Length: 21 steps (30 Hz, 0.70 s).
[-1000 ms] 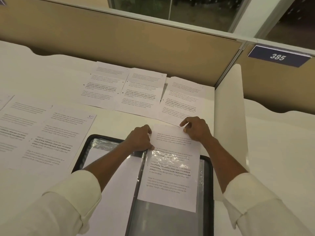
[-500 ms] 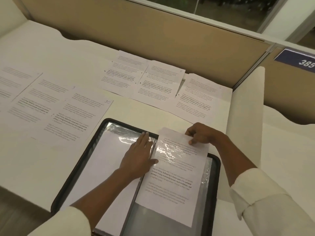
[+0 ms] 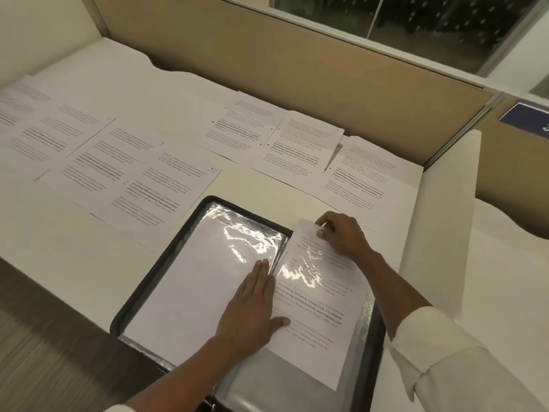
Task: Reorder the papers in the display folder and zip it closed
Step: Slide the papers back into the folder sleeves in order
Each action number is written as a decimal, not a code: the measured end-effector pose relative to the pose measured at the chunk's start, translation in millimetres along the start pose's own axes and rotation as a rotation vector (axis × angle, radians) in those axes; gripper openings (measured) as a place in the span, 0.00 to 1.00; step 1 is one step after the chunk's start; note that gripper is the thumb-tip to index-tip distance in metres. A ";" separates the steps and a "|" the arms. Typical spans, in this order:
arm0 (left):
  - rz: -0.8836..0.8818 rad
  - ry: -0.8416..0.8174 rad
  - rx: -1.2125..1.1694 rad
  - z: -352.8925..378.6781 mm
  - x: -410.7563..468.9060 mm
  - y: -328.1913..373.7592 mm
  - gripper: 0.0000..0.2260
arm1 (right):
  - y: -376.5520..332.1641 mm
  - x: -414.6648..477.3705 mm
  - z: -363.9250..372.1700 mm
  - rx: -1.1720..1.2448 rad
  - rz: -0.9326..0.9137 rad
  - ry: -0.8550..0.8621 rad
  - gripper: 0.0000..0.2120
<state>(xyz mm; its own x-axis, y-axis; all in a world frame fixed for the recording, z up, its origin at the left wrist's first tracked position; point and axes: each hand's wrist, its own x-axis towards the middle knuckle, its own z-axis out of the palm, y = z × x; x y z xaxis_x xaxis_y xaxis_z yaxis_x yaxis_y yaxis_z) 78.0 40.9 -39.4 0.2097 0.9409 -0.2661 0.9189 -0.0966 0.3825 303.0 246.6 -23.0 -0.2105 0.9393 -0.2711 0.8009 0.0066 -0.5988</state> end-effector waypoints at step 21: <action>-0.110 -0.029 0.087 38.8 -77.8 -1.6 0.46 | -11.9 -21.9 14.7 -0.084 0.045 -0.159 0.20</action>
<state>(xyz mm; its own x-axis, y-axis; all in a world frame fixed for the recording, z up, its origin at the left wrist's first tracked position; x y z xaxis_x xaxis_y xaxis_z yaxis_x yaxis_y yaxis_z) 73.2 -44.7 -53.7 0.1144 0.9377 -0.3279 0.9621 -0.0224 0.2718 289.8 220.9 -21.1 -0.2537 0.8733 -0.4159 0.8542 0.0005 -0.5199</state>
